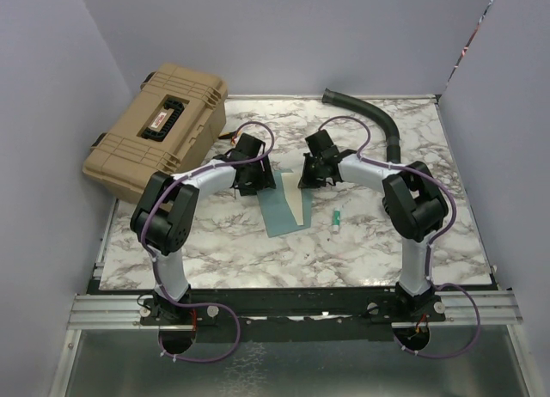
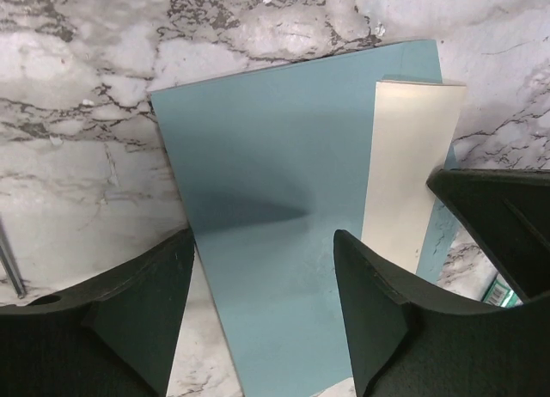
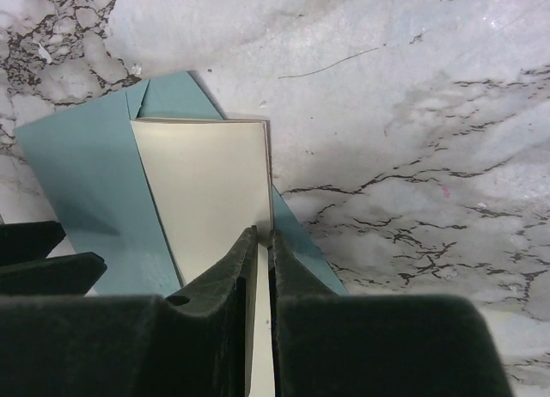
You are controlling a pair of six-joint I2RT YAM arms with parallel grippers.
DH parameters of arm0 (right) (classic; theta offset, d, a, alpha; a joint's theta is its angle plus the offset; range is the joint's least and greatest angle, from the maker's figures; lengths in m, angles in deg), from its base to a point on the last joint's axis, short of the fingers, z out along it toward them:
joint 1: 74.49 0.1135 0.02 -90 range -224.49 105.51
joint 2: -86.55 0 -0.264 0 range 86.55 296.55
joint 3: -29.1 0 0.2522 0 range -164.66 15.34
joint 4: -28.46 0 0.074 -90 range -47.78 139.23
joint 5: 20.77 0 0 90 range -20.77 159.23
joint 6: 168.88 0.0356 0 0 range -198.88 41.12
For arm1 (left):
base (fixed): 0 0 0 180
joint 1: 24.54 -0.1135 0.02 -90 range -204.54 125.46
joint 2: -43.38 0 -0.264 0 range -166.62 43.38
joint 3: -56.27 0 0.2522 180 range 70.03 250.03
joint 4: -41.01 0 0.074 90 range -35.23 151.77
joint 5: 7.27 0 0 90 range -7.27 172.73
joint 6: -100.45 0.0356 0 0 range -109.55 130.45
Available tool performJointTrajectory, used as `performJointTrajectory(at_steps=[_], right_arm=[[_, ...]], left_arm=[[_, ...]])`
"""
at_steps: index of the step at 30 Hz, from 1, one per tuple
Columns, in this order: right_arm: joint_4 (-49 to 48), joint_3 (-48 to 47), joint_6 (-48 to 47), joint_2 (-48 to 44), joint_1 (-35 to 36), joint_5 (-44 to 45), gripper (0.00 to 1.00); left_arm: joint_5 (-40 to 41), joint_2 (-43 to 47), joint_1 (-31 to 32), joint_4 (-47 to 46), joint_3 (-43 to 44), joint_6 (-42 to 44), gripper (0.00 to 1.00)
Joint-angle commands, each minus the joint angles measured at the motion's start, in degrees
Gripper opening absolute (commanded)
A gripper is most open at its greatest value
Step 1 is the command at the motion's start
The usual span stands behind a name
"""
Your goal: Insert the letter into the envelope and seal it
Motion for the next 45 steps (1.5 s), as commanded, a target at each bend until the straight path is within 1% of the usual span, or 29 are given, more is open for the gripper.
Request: performJointTrajectory(at_steps=[1, 6, 13, 18, 21, 23, 25, 30, 31, 37, 45], right_arm=[[-1.79, -0.05, -0.76, 2.67, 0.00, -4.41, 0.10], [-2.65, -0.42, -0.87, 3.08, 0.00, -6.75, 0.09], [-1.48, -1.08, -0.89, 2.30, -0.05, -5.12, 0.10], [1.46, -0.09, -0.73, -0.87, -0.07, 2.35, 0.20], [0.60, 0.43, -1.46, -3.05, -0.01, 2.56, 0.28], [-1.35, 1.14, -1.95, -4.69, 0.00, 2.19, 0.30], [-2.16, 0.98, -2.20, -5.29, 0.00, 1.81, 0.28], [-3.05, -1.02, -2.68, -3.39, -0.01, -1.33, 0.14], [-3.11, -1.51, -2.58, -2.90, 0.00, -1.85, 0.13], [-5.89, -3.59, -2.32, 0.62, -0.06, -7.13, 0.14], [-6.14, -6.37, -0.33, 5.55, -0.30, -10.48, 0.14]], left_arm=[[-1.67, -4.78, -0.18, 3.11, 0.17, 3.86, 0.67], [-1.51, -5.14, -0.22, 3.06, 0.31, 3.93, 0.67], [-0.79, -4.93, -0.22, 2.92, -0.34, 3.96, 0.67], [3.01, -3.83, -0.22, 3.31, -0.81, 3.33, 0.67], [3.57, -3.91, -0.26, 3.91, -0.80, 3.32, 0.67], [3.58, -4.00, -0.28, 4.16, -0.79, 3.32, 0.67], [3.57, -4.08, -0.30, 4.19, -0.88, 3.23, 0.67], [3.57, -4.21, -0.31, 4.36, -0.99, 3.23, 0.67], [3.58, -4.26, -0.31, 4.43, -0.98, 3.23, 0.67], [3.57, -4.53, -0.34, 4.55, -1.06, 3.23, 0.67], [3.53, -4.83, -0.48, 4.63, -0.99, 3.66, 0.67]])
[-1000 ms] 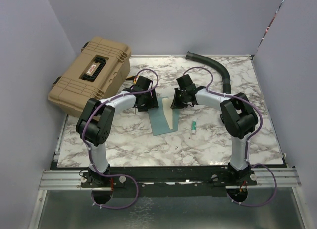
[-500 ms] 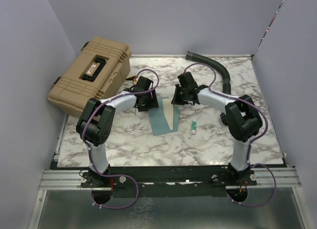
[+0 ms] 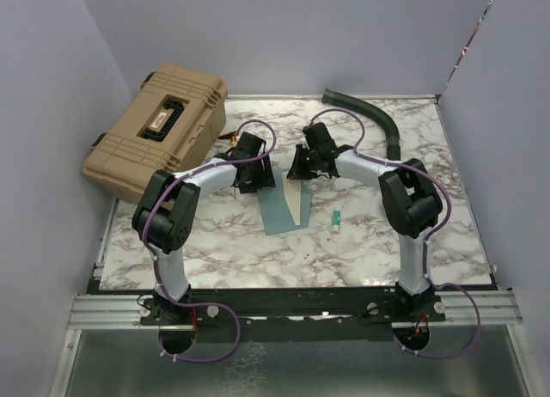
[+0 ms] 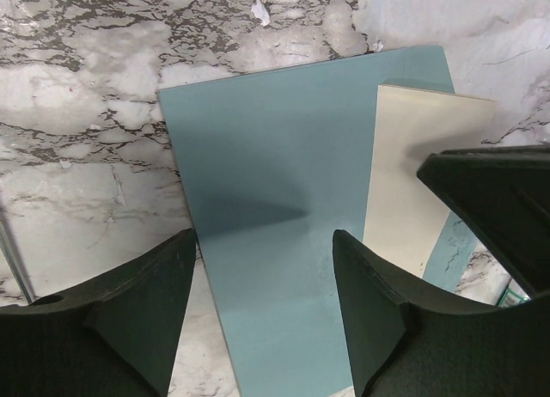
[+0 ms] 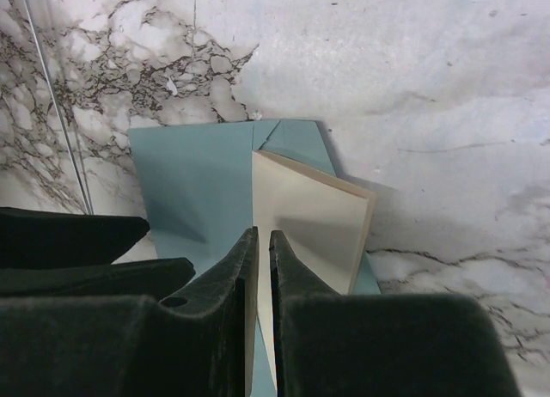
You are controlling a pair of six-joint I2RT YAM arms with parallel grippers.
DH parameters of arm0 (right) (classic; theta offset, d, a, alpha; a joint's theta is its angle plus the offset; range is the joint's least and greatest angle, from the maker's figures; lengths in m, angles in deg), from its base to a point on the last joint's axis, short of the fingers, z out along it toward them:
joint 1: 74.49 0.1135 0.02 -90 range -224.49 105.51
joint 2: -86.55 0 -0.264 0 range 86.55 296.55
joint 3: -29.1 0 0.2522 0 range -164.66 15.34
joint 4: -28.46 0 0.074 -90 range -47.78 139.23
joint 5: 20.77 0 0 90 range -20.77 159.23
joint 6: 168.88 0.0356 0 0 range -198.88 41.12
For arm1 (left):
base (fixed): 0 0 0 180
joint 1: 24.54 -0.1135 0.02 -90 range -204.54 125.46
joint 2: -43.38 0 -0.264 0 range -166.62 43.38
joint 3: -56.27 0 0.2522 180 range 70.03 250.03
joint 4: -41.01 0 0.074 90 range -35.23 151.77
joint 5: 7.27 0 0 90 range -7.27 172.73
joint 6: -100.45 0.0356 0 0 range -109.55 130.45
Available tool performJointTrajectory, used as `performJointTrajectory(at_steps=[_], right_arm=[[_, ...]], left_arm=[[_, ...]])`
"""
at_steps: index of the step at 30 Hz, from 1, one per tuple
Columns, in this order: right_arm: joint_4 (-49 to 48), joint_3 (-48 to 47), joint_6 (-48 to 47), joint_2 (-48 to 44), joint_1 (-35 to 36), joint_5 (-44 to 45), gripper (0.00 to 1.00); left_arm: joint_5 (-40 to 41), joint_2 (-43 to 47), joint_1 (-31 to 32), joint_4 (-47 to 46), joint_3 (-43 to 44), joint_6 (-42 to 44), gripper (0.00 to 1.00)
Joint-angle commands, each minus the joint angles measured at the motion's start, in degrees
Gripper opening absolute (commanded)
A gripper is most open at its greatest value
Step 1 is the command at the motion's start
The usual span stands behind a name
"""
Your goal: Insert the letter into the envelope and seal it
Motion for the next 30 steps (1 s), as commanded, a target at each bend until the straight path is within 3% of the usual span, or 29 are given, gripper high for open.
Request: performJointTrajectory(at_steps=[1, 11, 23, 30], right_arm=[[-0.73, -2.49, 1.94, 4.14, 0.02, -4.09, 0.14], [-2.09, -1.03, 5.78, 7.33, -0.29, -9.26, 0.38], [-8.56, 2.54, 10.97, 7.29, -0.86, -16.74, 0.40], [-8.24, 5.14, 9.10, 0.72, -2.41, -11.28, 0.41]], left_arm=[[2.38, -3.54, -0.10, 4.39, -2.70, 0.89, 0.67], [0.17, -3.81, -0.27, 3.51, -2.78, 2.13, 0.67], [-2.24, -2.72, -0.57, 0.35, -3.55, 3.24, 0.67], [-1.01, -2.16, -1.62, 0.36, -4.62, 3.11, 0.67]])
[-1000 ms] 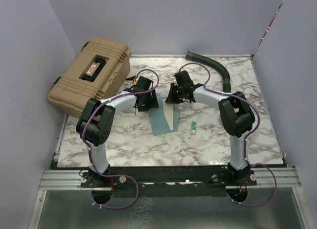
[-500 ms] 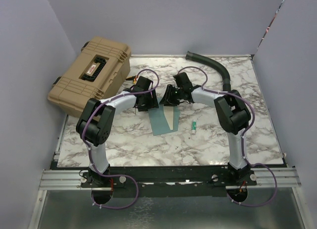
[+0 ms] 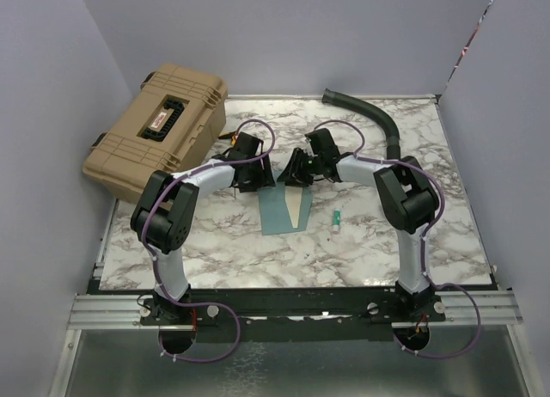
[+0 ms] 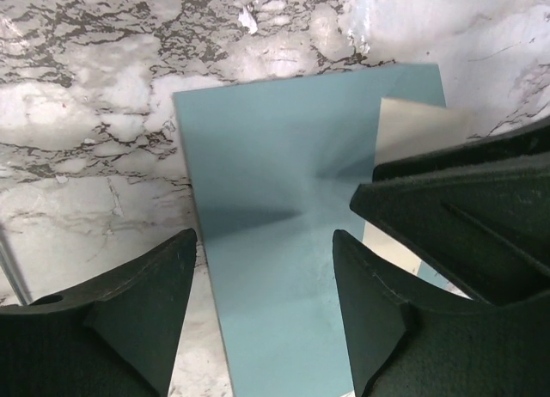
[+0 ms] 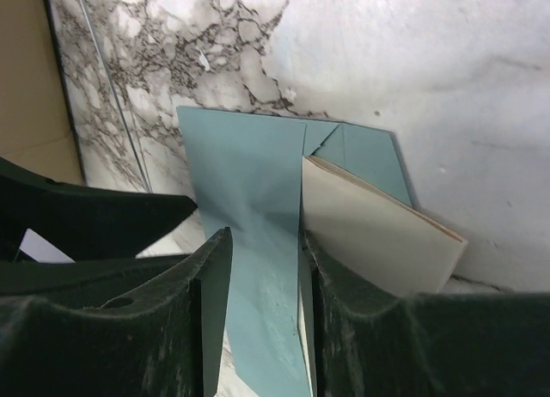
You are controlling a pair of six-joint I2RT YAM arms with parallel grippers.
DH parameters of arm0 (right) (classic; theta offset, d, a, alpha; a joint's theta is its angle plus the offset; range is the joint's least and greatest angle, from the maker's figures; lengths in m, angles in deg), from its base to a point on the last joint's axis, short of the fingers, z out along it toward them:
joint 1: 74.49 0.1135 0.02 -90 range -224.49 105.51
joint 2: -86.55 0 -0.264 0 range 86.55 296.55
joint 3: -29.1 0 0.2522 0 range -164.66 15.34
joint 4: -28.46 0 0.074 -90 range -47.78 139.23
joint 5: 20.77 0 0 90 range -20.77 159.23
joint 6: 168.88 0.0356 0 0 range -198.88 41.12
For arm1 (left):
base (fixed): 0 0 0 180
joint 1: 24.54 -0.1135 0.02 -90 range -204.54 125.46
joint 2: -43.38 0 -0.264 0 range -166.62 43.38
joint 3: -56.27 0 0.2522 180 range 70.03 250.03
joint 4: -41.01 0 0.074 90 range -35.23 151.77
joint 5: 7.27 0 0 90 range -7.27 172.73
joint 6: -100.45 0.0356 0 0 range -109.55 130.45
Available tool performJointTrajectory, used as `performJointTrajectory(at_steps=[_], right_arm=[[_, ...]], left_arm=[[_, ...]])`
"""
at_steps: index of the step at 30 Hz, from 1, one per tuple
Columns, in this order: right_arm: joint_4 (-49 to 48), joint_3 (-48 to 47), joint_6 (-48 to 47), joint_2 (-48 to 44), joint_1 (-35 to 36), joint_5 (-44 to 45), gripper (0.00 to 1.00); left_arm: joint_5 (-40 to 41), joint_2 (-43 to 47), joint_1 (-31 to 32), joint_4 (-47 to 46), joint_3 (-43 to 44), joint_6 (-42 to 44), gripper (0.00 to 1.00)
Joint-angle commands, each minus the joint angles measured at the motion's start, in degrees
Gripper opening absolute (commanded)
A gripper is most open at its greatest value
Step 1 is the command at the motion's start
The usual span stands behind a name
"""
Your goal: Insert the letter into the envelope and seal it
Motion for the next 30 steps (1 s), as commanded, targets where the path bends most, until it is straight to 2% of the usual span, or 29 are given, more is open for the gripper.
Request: performJointTrajectory(at_steps=[1, 6, 12, 16, 25, 30], right_arm=[[2.41, 2.65, -1.98, -5.24, -0.66, 4.20, 0.41], [7.24, 4.56, -3.90, -11.29, -0.90, 12.24, 0.41], [14.62, 5.65, -2.03, -12.62, -0.89, 18.25, 0.39], [17.39, 4.51, -2.52, -10.14, -0.91, 18.89, 0.36], [16.92, 0.77, -5.21, -5.38, -1.15, 17.98, 0.27], [12.56, 2.22, -4.97, -4.20, -1.26, 14.43, 0.18]], left_arm=[[1.22, -2.54, -1.00, 2.64, -3.37, 1.23, 0.67], [0.02, -2.24, -1.40, 2.69, -3.15, 2.15, 0.69], [-1.11, -2.59, -1.43, 2.64, -3.03, 1.12, 0.69], [-0.60, -3.39, -1.45, 2.79, -2.59, 0.93, 0.68], [-0.17, -4.40, -1.45, 3.04, -2.05, 1.17, 0.67], [-1.12, -4.98, -1.43, 2.95, -1.71, 2.24, 0.67]])
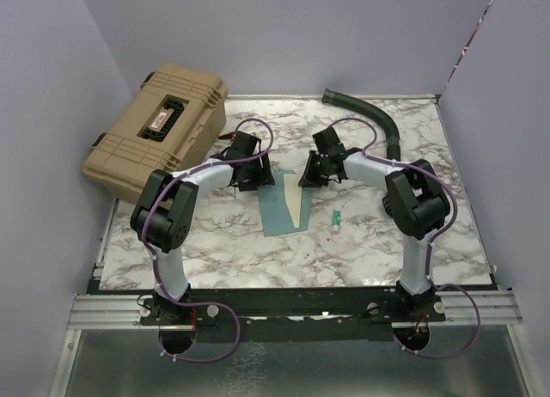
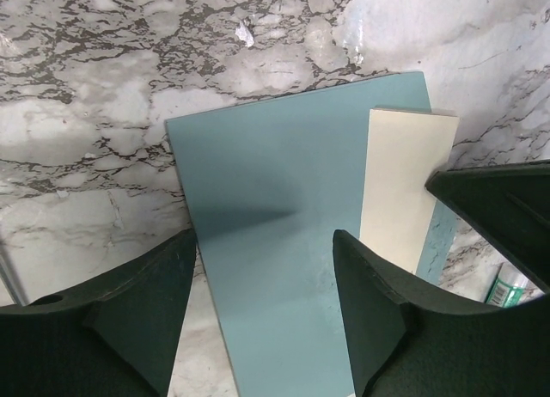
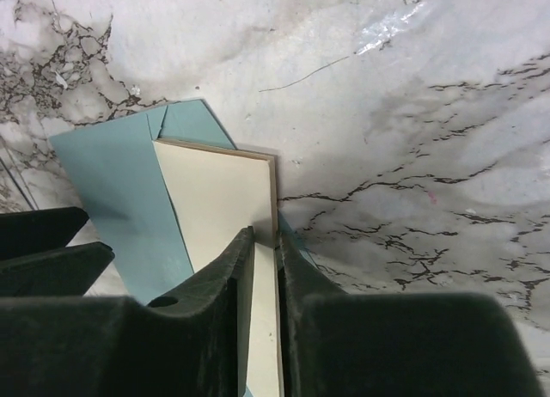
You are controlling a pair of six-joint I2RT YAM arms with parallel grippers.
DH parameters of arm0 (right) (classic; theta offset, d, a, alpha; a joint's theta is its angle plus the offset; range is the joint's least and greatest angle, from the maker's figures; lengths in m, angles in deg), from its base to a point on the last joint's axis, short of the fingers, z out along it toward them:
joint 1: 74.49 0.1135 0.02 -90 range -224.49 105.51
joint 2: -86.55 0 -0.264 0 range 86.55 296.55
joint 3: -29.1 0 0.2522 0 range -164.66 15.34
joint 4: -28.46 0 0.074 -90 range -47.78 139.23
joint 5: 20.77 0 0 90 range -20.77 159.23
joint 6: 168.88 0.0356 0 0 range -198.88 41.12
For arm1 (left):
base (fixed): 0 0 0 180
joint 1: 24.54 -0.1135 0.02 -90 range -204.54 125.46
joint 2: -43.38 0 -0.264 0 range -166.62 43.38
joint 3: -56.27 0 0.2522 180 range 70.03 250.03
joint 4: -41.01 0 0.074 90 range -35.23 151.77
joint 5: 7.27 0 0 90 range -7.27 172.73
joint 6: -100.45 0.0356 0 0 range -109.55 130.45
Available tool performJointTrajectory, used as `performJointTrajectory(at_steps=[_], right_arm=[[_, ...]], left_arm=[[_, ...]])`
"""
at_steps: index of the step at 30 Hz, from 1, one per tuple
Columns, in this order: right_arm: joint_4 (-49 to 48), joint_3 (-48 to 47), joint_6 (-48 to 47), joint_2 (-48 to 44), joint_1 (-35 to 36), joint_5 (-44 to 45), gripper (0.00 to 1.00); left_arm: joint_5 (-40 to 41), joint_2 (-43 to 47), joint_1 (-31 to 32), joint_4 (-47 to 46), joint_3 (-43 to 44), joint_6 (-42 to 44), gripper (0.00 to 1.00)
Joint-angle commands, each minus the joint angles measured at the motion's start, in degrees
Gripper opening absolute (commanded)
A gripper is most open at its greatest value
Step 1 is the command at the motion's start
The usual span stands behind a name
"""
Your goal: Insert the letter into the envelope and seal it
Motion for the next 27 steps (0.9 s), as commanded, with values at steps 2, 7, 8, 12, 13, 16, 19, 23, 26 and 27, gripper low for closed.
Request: performJointTrajectory(at_steps=[2, 7, 8, 12, 13, 16, 19, 23, 26, 27], right_arm=[[-4.29, 1.19, -0.92, 2.23, -0.35, -4.43, 0.15], [-6.46, 1.40, -1.02, 2.64, -0.35, -8.49, 0.08], [-6.39, 1.35, -1.00, 2.76, -0.35, -8.87, 0.07], [-6.53, 2.21, -0.13, 1.50, -0.54, -9.10, 0.09], [-7.55, 3.02, 0.30, 0.89, -0.72, -9.62, 0.13], [-8.21, 4.12, 1.65, -0.03, -1.00, -11.08, 0.23], [-5.30, 3.76, 2.53, -0.31, -1.08, -10.31, 0.31], [-4.75, 4.88, 2.56, -1.26, -1.14, -8.51, 0.31], [-6.63, 4.77, 2.48, -0.37, -1.18, -9.91, 0.19], [-6.99, 4.35, 2.40, 0.14, -1.16, -10.59, 0.16]], left_arm=[[0.18, -4.96, -0.38, 4.68, -1.20, 2.53, 0.67], [0.21, -5.43, -0.38, 4.76, -0.60, 3.53, 0.65], [0.51, -5.49, -0.38, 4.75, -0.52, 3.56, 0.65], [2.68, -4.98, -0.35, 4.84, -0.85, 3.24, 0.65], [3.06, -4.85, -0.38, 4.86, -1.02, 3.15, 0.65], [3.58, -4.85, -0.34, 5.05, -1.55, 2.70, 0.63], [5.08, -4.29, -0.37, 5.28, -2.31, 2.30, 0.61], [6.33, -3.30, -0.38, 5.55, -2.21, 3.40, 0.59], [4.35, -3.31, -0.25, 5.33, -1.61, 4.61, 0.59], [4.13, -3.40, -0.29, 5.37, -1.39, 4.69, 0.59]])
